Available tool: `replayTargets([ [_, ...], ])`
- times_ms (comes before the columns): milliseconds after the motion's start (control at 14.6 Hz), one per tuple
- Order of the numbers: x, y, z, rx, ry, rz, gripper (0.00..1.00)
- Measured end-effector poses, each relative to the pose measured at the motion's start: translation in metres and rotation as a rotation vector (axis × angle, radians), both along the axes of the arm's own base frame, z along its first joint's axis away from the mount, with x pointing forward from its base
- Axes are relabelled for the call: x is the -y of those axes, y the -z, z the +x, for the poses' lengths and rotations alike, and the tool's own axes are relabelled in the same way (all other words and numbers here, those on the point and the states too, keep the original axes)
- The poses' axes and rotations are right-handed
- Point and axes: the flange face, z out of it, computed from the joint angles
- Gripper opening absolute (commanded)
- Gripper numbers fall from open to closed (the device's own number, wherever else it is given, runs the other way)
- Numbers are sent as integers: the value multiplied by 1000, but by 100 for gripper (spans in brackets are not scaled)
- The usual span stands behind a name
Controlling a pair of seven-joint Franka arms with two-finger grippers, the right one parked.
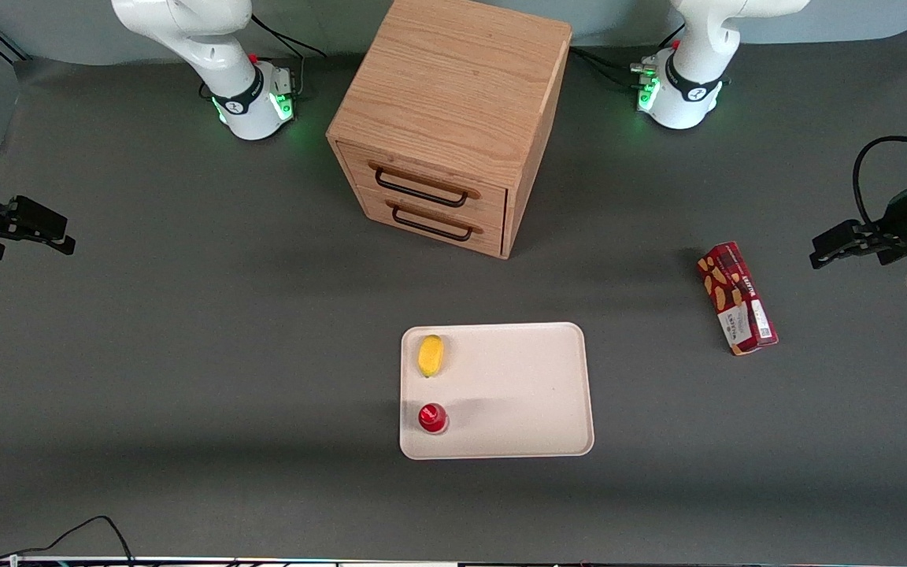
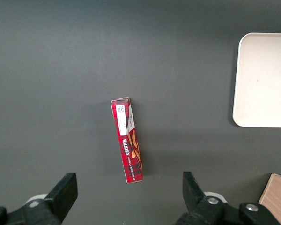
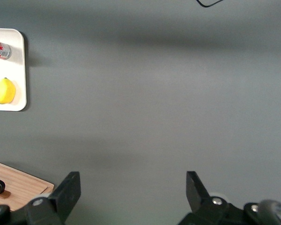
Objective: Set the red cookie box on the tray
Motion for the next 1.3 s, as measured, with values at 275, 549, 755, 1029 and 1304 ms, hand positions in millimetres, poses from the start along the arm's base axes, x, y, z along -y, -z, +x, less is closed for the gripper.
replayTargets([
  [275,-3,33,6,-55,-15,42,100],
  [549,-4,124,8,-38,-28,56,100],
  [755,-8,192,-5,19,-40,56,100],
  [1029,-13,258,-19,94,-46,61,100],
  [1304,-15,320,-36,157,-45,67,0],
])
